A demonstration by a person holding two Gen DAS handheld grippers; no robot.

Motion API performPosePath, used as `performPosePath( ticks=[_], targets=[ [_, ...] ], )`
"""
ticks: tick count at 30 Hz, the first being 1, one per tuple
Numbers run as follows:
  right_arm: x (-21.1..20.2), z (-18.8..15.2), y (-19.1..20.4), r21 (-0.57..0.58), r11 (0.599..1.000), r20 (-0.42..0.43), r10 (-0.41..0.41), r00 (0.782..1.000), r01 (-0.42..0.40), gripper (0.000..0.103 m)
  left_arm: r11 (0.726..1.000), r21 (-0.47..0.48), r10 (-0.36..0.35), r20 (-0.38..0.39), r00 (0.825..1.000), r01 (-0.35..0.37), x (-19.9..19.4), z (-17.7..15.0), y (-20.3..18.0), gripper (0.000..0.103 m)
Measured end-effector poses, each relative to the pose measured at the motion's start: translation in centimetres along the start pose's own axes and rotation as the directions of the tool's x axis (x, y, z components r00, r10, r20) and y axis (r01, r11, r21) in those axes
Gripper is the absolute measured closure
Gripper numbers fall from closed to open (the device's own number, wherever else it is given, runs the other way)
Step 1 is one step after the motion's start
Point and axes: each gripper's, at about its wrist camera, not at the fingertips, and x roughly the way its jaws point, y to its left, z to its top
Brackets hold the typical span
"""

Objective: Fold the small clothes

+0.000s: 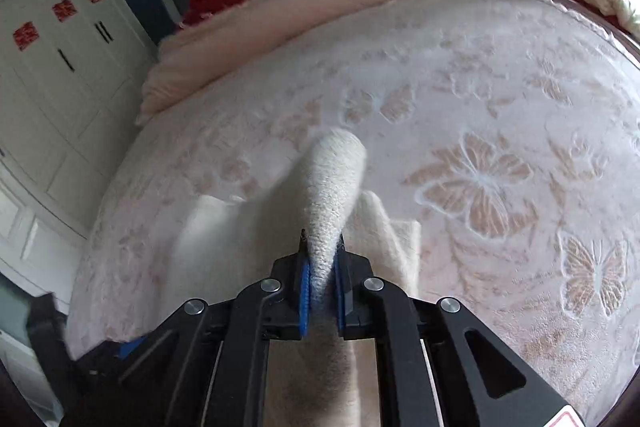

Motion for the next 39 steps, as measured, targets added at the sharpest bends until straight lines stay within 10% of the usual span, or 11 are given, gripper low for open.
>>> performPosePath(
  ticks=[2, 10, 16, 32, 35, 39],
  targets=[
    [5.3, -1.9, -2.0, -0.021, 0.996, -0.169, -0.091, 0.981, 0.089, 0.093, 1.000, 0.006, 0.011, -0.018, 1.000, -0.010, 0.8, 0.0, -0.1, 0.016],
    [-4.8, -3.1, 1.0, 0.003, 1.000, 0.052, 0.015, 0.999, -0.015, 0.090, 1.000, -0.001, 0.010, -0.031, 0.999, -0.010, 1.1, -0.1, 0.2, 0.014],
    [-0.1, -9.1, 1.4, -0.054, 0.995, -0.141, -0.086, 0.986, 0.079, 0.100, 1.000, 0.000, 0.019, -0.026, 0.999, -0.019, 0.9, -0.3, -0.2, 0.014],
    [-5.8, -9.6, 2.1, 0.007, 0.999, -0.061, -0.031, 0.998, 0.031, 0.097, 1.000, -0.019, 0.002, -0.009, 1.000, -0.002, -3.1, -3.8, 0.7, 0.016],
    [-4.9, -10.8, 2.4, -0.075, 0.989, -0.089, -0.135, 0.987, 0.128, 0.100, 0.998, -0.054, 0.022, 0.012, 1.000, -0.021, -3.9, -5.3, 2.3, 0.017],
    [-2.3, -12.3, 1.4, -0.056, 0.986, -0.131, -0.160, 0.978, 0.154, 0.102, 0.995, -0.082, 0.047, -0.124, 0.991, -0.058, 0.4, -5.9, 4.0, 0.026]
  ],
)
